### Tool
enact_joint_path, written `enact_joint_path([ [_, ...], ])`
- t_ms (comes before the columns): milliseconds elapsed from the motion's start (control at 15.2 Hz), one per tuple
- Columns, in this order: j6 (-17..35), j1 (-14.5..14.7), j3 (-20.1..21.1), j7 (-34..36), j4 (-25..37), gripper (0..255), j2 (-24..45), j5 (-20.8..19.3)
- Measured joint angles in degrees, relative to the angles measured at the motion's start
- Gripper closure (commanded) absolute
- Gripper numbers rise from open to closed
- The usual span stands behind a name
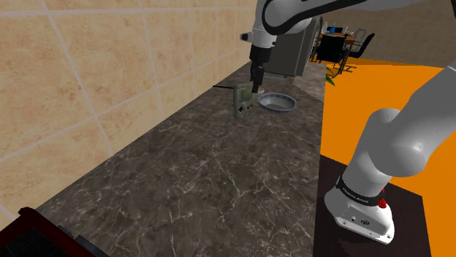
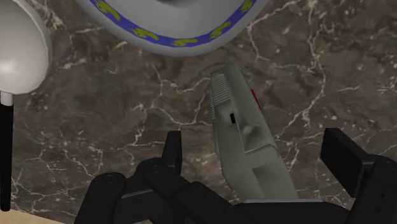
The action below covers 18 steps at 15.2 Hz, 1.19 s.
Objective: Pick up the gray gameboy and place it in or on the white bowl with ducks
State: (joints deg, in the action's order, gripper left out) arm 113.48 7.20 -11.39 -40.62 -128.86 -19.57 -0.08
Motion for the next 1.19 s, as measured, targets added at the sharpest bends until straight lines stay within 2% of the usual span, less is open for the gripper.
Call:
enact_joint_path([
  [396, 0.62, 0.03, -0.01, -0.02, -0.36, 0, 0.23, 0.05],
  [462, 0.62, 0.03, -0.01, -0.02, -0.36, 255, 0.23, 0.05],
  [1188, 0.27, 0.02, -0.02, -0.03, -0.02, 255, 0.16, 0.03],
])
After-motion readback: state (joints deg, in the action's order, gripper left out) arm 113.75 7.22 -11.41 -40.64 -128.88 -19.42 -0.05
